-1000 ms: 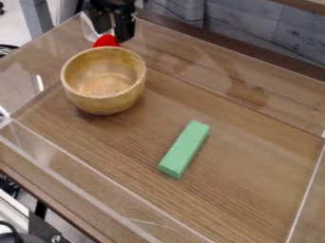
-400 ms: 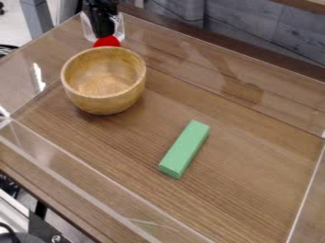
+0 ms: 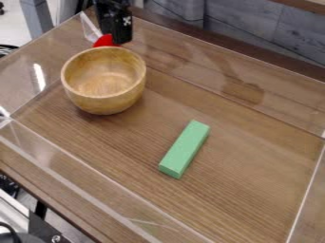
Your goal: Move the red fruit to the right
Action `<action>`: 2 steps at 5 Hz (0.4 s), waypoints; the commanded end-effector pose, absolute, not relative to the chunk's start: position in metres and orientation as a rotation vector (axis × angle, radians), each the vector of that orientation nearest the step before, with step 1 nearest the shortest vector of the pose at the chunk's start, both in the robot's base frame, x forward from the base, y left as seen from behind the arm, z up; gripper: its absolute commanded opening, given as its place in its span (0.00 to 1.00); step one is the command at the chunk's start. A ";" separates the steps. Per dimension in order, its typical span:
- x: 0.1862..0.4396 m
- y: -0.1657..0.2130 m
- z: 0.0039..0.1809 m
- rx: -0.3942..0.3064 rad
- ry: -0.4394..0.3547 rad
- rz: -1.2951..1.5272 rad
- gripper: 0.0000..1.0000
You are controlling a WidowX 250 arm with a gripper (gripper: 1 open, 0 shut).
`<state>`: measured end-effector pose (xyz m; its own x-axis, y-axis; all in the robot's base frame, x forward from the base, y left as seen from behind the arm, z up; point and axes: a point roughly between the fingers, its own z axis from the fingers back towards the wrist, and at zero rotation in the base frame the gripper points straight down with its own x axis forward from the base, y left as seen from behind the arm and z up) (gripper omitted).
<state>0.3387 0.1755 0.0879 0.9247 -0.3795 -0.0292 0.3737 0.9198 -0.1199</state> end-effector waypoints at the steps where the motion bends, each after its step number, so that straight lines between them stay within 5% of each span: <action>1: 0.352 0.198 0.109 -0.080 0.000 -0.403 1.00; 2: 0.353 0.204 0.107 -0.089 0.002 -0.336 1.00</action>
<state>0.3490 0.1962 0.0850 0.9400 -0.3399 -0.0312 0.3329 0.9331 -0.1363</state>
